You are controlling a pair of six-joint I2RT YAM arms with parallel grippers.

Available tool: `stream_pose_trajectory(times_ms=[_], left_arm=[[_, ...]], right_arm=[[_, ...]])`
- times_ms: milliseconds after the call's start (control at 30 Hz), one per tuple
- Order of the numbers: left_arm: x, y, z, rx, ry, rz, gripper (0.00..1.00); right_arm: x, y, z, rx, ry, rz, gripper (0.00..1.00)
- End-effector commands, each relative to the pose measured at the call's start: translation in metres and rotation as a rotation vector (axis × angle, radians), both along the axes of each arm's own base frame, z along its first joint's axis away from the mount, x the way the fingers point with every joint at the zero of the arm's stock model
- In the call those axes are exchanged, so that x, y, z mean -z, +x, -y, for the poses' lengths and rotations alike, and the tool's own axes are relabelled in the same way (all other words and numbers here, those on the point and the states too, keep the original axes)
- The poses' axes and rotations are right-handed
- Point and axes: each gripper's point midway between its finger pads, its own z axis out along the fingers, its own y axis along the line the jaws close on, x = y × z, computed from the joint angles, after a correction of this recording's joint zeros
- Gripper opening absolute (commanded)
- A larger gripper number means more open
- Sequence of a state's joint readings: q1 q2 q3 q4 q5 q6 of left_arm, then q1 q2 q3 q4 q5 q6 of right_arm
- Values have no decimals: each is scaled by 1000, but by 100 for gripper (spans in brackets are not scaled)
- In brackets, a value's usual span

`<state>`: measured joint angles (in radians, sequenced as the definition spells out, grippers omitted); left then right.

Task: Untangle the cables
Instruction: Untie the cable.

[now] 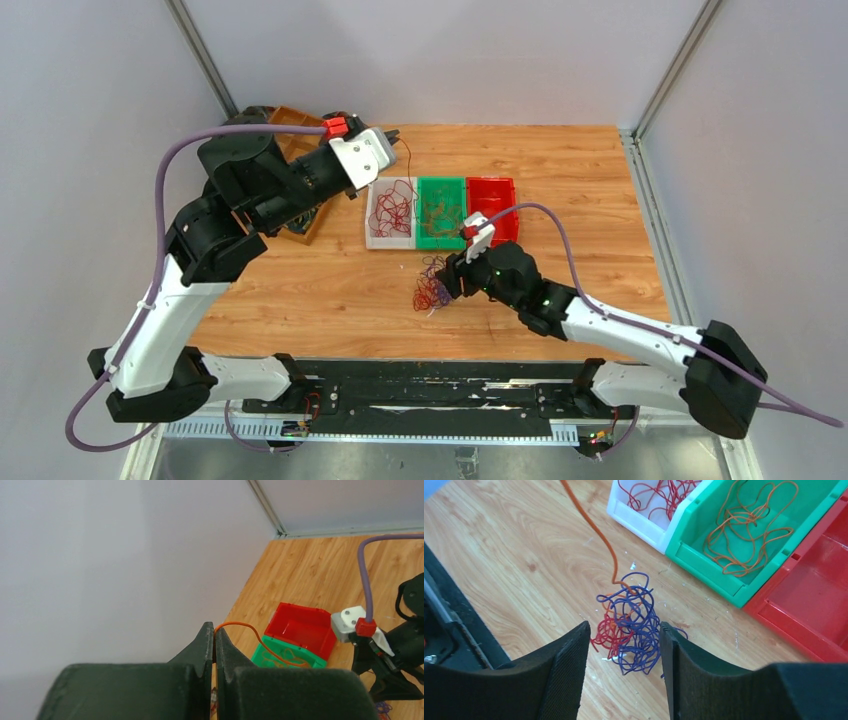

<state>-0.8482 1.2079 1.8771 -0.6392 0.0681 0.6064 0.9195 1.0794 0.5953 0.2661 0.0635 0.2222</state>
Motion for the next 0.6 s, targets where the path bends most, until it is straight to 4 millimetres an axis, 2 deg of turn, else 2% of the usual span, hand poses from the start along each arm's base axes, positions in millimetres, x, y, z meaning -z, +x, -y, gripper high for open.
stream_pose_trajectory(times_ms=[0,133,233,433,500,567], left_arm=[[-7,-10,-4,25,-4,21,0],[-8,-11,-5,25,-2,23,1],[-9,-12,-7,22,0,26,0],[-19,-11,-16,-10,8,72,0],[-29,-9,-20,-33,0,94,0],[-43,-8,-26,-59,-16,125,0]], right_arm=[[-2,23,-7,4,-73,73,50],[2,34,-14,17,-93,81,37],[2,38,-19,18,-95,77,22],[12,26,-11,18,-77,38,6],[19,22,-4,30,-70,24,1],[24,18,2,46,-59,7,1]])
